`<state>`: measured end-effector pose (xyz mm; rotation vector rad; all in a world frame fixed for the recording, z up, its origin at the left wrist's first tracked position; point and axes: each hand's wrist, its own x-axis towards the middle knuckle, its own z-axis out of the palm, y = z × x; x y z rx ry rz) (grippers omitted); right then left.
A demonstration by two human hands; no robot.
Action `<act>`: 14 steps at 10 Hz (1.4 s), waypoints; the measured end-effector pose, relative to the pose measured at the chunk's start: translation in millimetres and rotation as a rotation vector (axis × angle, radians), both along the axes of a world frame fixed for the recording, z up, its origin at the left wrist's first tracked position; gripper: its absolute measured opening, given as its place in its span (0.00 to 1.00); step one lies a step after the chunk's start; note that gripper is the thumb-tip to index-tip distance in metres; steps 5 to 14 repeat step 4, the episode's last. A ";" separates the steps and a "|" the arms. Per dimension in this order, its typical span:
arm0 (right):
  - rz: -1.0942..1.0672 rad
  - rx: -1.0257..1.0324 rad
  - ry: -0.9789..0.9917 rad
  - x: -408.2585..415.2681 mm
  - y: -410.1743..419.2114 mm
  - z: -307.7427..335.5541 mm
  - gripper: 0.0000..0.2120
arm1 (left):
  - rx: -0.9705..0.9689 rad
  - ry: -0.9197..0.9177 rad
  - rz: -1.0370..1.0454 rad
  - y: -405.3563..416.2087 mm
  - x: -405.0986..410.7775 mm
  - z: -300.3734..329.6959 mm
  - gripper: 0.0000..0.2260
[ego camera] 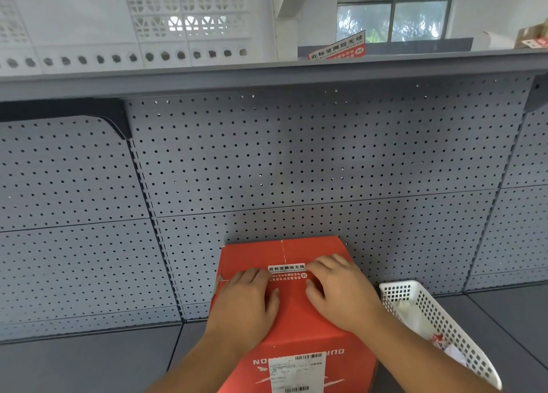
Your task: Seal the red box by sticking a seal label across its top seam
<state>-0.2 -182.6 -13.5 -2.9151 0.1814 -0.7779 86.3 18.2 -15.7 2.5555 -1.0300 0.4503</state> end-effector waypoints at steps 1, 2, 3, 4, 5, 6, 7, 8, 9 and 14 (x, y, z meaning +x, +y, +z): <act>-0.020 0.003 0.051 -2.9 6.6 6.0 0.21 | -0.033 0.030 0.011 1.8 -2.1 2.5 0.19; -0.047 0.046 0.059 -7.7 15.9 12.2 0.25 | -0.092 0.066 0.023 5.5 -5.7 7.7 0.22; -0.058 0.107 0.044 -14.1 25.1 16.3 0.26 | -0.167 0.080 0.020 10.3 -10.5 12.9 0.23; -0.075 0.170 0.035 -18.4 34.6 22.8 0.27 | -0.238 0.134 0.018 16.6 -16.1 20.3 0.25; -0.075 0.170 0.035 -18.4 34.6 22.8 0.27 | -0.238 0.134 0.018 16.6 -16.1 20.3 0.25; -0.075 0.170 0.035 -18.4 34.6 22.8 0.27 | -0.238 0.134 0.018 16.6 -16.1 20.3 0.25; -0.075 0.170 0.035 -18.4 34.6 22.8 0.27 | -0.238 0.134 0.018 16.6 -16.1 20.3 0.25; -0.075 0.170 0.035 -18.4 34.6 22.8 0.27 | -0.238 0.134 0.018 16.6 -16.1 20.3 0.25; -0.075 0.170 0.035 -18.4 34.6 22.8 0.27 | -0.238 0.134 0.018 16.6 -16.1 20.3 0.25; -0.075 0.170 0.035 -18.4 34.6 22.8 0.27 | -0.238 0.134 0.018 16.6 -16.1 20.3 0.25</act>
